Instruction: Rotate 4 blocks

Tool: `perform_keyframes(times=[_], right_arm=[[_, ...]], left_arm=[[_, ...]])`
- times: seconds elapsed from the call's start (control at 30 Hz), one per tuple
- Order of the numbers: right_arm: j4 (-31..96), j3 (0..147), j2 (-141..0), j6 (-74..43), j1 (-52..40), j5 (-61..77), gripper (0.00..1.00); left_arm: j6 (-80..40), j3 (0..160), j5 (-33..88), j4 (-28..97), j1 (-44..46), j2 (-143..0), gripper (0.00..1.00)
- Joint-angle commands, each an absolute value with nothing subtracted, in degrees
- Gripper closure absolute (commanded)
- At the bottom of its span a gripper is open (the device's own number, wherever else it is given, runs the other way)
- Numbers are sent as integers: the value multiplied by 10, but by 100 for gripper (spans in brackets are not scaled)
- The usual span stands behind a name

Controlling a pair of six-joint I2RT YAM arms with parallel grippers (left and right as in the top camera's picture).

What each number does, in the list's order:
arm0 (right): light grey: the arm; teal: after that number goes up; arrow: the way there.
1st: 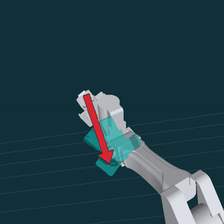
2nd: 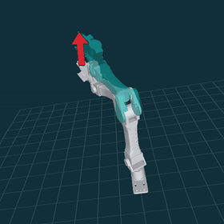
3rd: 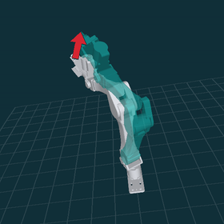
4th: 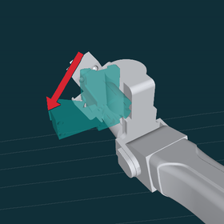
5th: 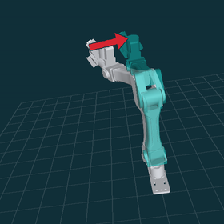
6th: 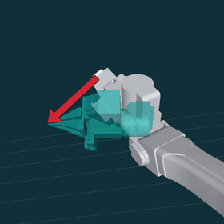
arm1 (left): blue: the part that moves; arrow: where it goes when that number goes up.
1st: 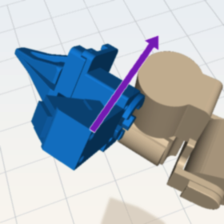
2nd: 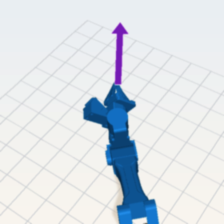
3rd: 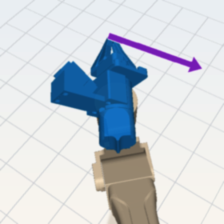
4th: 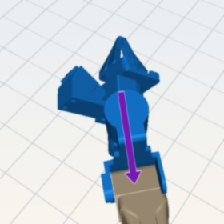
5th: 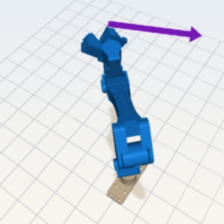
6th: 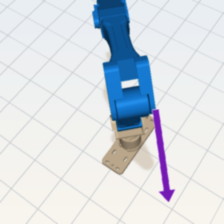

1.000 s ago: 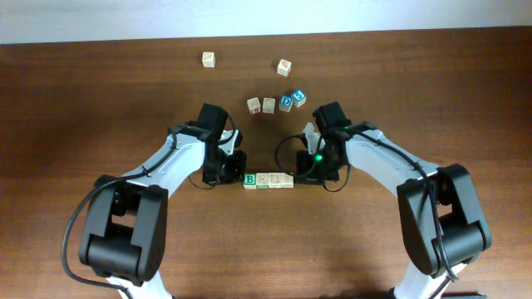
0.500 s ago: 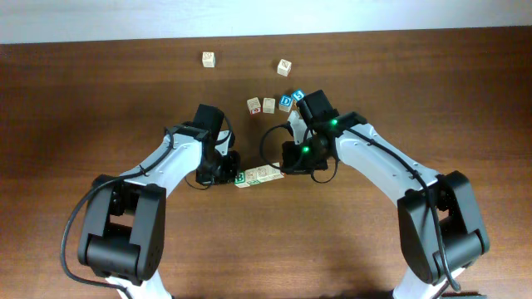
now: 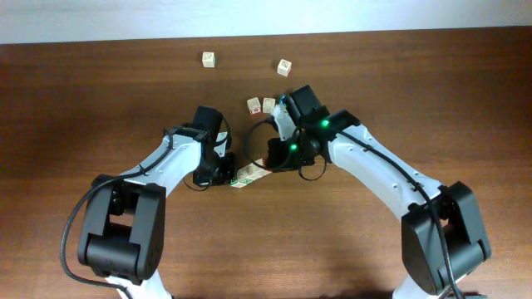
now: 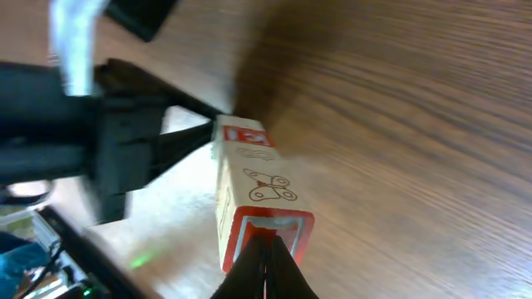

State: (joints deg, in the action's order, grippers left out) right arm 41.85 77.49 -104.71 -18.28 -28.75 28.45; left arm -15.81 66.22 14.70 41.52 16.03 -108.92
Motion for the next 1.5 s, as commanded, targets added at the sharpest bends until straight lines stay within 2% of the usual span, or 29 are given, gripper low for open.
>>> perform_keyframes(times=[0.0,0.37,0.7,0.97,1.17,1.3,1.47], right_arm=[[409,772,-1061,-189,-327,323,95],[398,772,-1062,-202,-334,302,95],[394,772,-1062,-204,-334,297,96],[385,774,-1062,-204,-334,300,95],[392,798,-1062,-204,-334,311,90],[404,813,-1062,-198,-334,317,82],[418,844,-1062,-189,-334,317,79]], left_arm=[[-157,668,266,405,183,-1090,100],[-157,668,241,405,179,-1090,100],[-140,724,185,436,49,-1089,100],[-140,733,160,435,29,-1090,100],[-140,733,160,435,29,-1089,100],[-140,733,160,435,29,-1089,100],[-140,733,160,431,29,-1089,100]])
